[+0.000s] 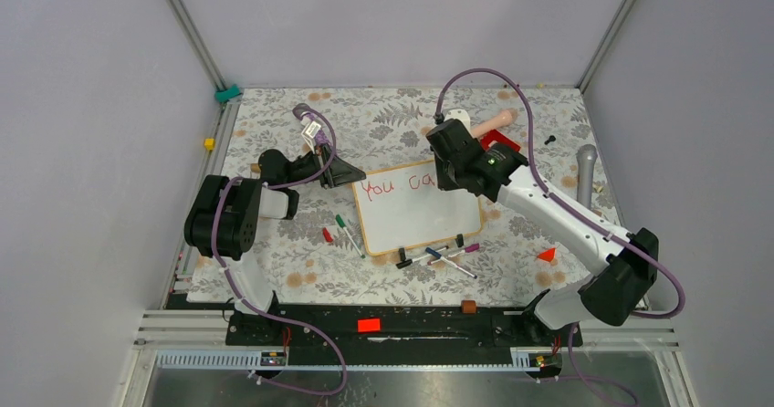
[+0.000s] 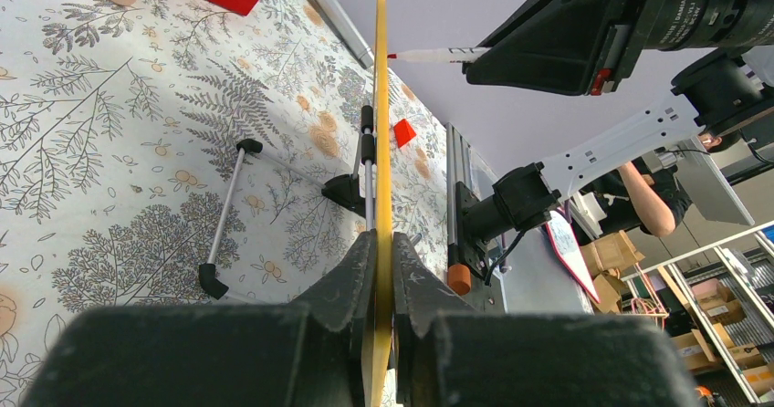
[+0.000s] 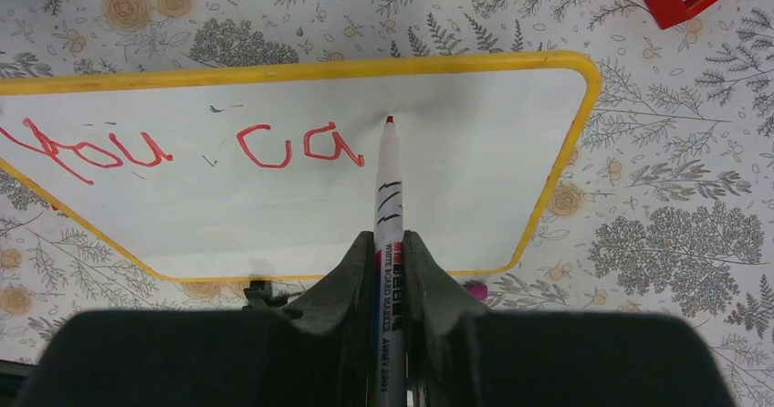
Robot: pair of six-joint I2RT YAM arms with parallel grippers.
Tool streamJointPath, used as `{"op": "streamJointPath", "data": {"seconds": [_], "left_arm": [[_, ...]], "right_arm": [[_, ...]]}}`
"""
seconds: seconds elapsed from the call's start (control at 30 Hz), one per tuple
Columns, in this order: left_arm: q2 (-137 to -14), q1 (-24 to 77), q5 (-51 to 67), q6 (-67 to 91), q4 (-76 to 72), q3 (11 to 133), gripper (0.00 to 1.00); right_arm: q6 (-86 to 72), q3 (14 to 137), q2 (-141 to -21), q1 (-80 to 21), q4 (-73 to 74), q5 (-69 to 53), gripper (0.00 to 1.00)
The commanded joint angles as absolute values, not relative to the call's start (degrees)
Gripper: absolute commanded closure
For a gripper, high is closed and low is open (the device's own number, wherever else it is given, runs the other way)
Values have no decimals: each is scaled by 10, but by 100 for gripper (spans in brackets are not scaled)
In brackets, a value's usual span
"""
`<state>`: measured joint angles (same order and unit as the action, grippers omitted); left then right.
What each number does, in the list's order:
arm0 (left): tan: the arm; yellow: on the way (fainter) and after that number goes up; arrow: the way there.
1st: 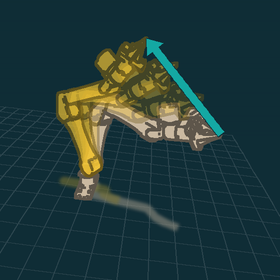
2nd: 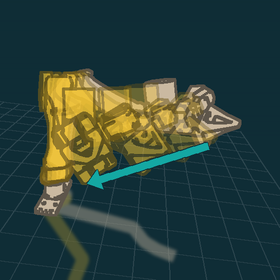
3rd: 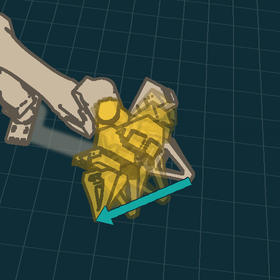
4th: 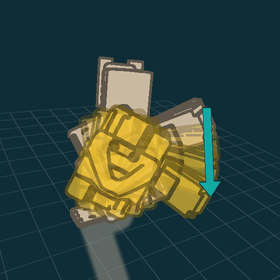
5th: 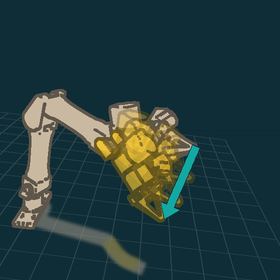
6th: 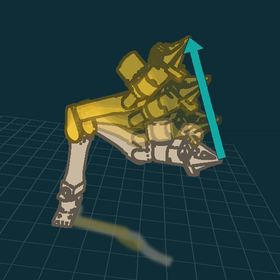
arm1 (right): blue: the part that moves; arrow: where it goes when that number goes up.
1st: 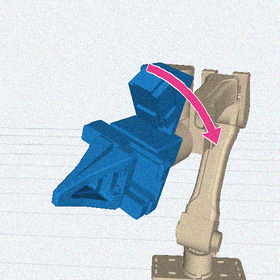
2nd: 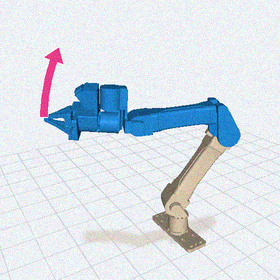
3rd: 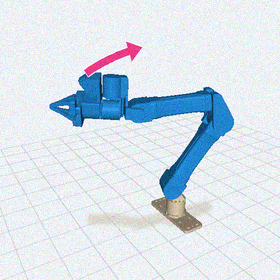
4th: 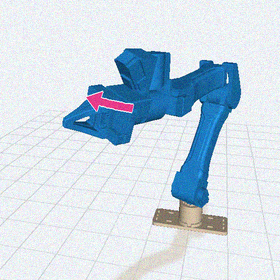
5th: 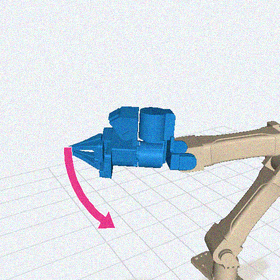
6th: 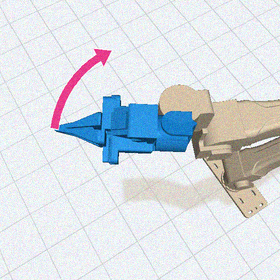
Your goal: Write a sentence on the whiteboard
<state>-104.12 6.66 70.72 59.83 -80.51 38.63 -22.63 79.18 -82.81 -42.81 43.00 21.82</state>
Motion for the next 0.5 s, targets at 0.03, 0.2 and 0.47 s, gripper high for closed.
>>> {"op": "streamJointPath", "data": {"seconds": [0.03,0.2,0.47], "left_arm": [[-1040,64,727,592,-845,399,98],[-1040,64,727,592,-845,398,98],[-1040,64,727,591,-845,397,98]], "right_arm": [[-218,824,-838,-421,421,220,100],[-220,823,-845,-421,421,217,100],[-228,810,-847,-421,420,214,100]]}}
